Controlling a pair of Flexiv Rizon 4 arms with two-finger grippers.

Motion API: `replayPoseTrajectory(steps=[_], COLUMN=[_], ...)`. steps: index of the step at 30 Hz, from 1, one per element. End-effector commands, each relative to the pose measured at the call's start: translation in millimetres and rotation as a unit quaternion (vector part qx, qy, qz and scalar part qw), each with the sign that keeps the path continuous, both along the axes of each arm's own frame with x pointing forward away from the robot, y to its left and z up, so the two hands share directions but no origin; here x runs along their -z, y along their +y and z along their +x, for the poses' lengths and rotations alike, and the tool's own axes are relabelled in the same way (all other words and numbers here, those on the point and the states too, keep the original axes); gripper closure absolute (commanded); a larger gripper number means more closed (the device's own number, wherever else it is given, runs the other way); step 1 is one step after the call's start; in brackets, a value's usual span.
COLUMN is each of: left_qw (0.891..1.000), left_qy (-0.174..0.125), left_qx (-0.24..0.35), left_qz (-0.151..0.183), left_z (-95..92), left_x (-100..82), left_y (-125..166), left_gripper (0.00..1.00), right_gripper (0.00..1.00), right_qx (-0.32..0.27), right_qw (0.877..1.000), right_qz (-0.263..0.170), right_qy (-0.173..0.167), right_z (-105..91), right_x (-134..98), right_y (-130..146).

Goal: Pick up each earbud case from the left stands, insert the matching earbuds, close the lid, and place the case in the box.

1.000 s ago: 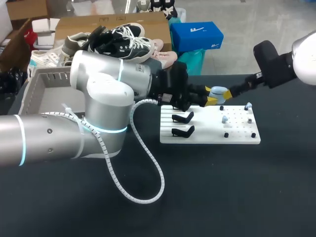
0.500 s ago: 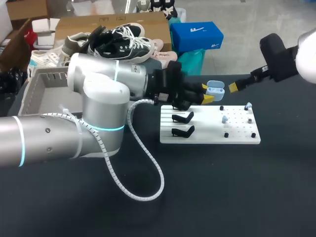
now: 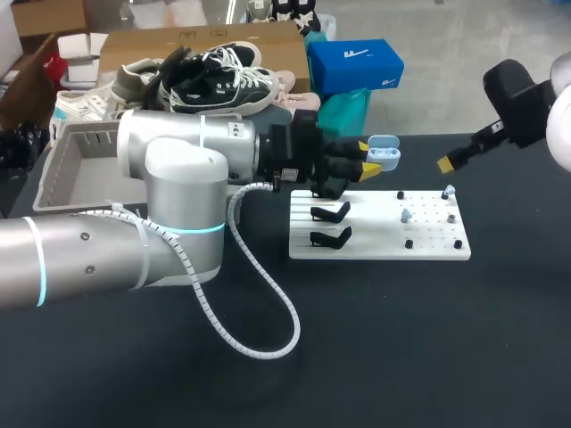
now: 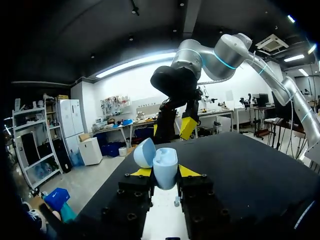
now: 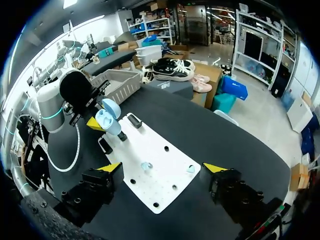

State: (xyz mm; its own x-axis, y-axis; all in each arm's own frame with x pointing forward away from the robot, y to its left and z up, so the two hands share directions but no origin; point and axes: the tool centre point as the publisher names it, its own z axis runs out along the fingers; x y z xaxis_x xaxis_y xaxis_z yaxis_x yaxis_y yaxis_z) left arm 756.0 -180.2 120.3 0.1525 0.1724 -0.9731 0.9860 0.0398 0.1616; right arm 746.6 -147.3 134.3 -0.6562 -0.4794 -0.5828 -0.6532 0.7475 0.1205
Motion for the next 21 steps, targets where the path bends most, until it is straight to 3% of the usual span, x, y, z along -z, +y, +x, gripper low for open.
replayPoseTrajectory(steps=[1, 6, 15, 21], left_qw=[1.000, 1.000, 1.000, 1.000], left_qy=[0.003, 0.024, 0.024, 0.024], left_qx=[0.003, -0.003, -0.003, -0.003], left_qz=[-0.008, -0.013, -0.013, -0.013], left_z=[11.1, 23.7, 23.7, 23.7], left_x=[6.5, 10.0, 10.0, 10.0], left_y=[-2, -1, -1, -1], left_gripper=[1.00, 1.00, 1.00, 1.00], right_gripper=[0.00, 0.00, 0.00, 0.00], right_qx=[0.035, 0.043, 0.046, 0.059], right_qw=[0.999, 0.998, 0.998, 0.994], right_qz=[-0.038, -0.042, -0.048, -0.085], right_qy=[-0.014, -0.008, -0.008, -0.013], right_z=[0.1, 5.6, 9.2, 10.4], right_x=[4, 11, 32, 53], right_y=[0, -6, -19, -21])
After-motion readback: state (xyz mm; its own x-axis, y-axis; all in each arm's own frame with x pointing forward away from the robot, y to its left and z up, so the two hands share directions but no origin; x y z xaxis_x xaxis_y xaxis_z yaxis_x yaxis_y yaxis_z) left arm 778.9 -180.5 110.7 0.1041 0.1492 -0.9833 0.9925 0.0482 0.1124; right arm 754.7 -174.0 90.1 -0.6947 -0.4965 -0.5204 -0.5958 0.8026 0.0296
